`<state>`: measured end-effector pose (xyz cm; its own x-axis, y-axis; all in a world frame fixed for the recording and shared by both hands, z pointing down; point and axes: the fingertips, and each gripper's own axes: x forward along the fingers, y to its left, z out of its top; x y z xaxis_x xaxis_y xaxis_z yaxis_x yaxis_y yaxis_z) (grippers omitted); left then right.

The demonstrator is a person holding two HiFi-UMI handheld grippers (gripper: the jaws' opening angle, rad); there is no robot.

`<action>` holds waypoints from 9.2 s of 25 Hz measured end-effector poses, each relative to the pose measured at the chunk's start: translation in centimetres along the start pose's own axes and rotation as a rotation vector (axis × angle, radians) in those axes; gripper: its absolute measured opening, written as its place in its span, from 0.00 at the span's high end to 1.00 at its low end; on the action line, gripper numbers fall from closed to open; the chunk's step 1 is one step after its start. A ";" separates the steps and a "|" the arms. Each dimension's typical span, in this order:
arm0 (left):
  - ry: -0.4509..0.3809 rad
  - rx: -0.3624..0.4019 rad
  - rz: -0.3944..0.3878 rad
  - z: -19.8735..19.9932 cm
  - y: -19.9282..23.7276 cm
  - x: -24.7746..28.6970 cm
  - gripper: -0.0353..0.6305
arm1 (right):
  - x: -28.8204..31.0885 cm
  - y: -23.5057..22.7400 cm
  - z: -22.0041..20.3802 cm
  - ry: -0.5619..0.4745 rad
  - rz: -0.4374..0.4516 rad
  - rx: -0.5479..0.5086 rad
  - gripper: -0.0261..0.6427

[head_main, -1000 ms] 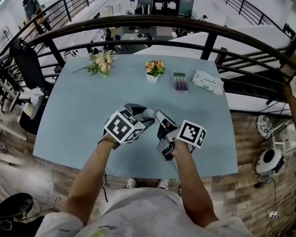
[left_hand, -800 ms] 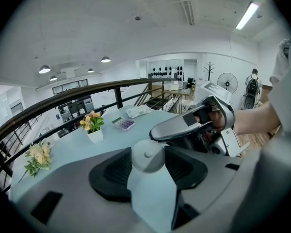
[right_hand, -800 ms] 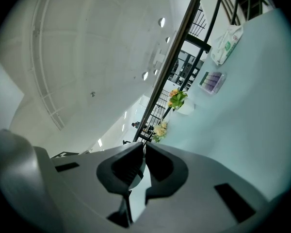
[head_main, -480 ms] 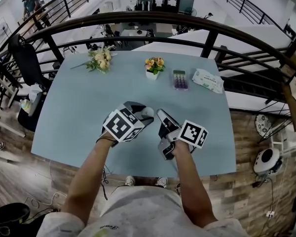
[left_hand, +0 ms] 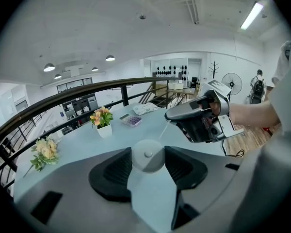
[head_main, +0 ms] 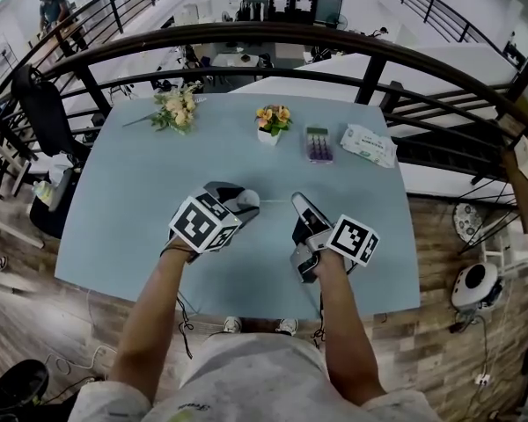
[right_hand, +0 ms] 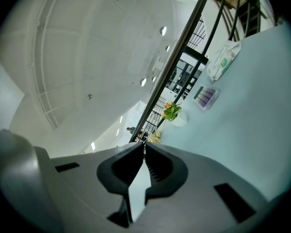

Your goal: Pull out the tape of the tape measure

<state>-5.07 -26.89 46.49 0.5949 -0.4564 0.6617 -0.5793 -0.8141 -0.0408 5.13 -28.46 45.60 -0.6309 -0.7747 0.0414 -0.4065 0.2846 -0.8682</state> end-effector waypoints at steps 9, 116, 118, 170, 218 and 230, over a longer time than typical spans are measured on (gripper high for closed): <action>0.007 0.005 0.002 -0.3 0.2 0.1 0.63 | 0.3 -0.1 -0.3 0.012 -0.018 -0.036 0.93; 0.090 0.015 0.064 -4.3 3.0 0.2 0.63 | -5.0 -4.6 4.0 -0.142 -0.176 -0.057 0.94; 0.096 0.011 0.053 -4.6 2.6 0.7 0.63 | -5.1 -5.0 3.7 -0.132 -0.186 -0.060 0.94; 0.248 -0.055 0.038 -8.7 -1.3 11.2 0.62 | -3.2 -14.5 -0.4 0.237 -0.327 -0.185 0.94; -0.117 -0.205 0.183 1.0 3.6 1.5 0.74 | -0.7 -2.6 5.2 0.203 -0.321 -0.623 0.84; -0.269 -0.216 0.236 4.9 4.9 -3.4 0.84 | -1.0 4.0 7.6 0.120 -0.333 -0.813 0.85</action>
<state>-7.17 -31.05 40.37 0.5394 -0.7226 0.4324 -0.8039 -0.5947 0.0089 9.12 -30.87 38.34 -0.4426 -0.8373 0.3209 -0.8964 0.4034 -0.1839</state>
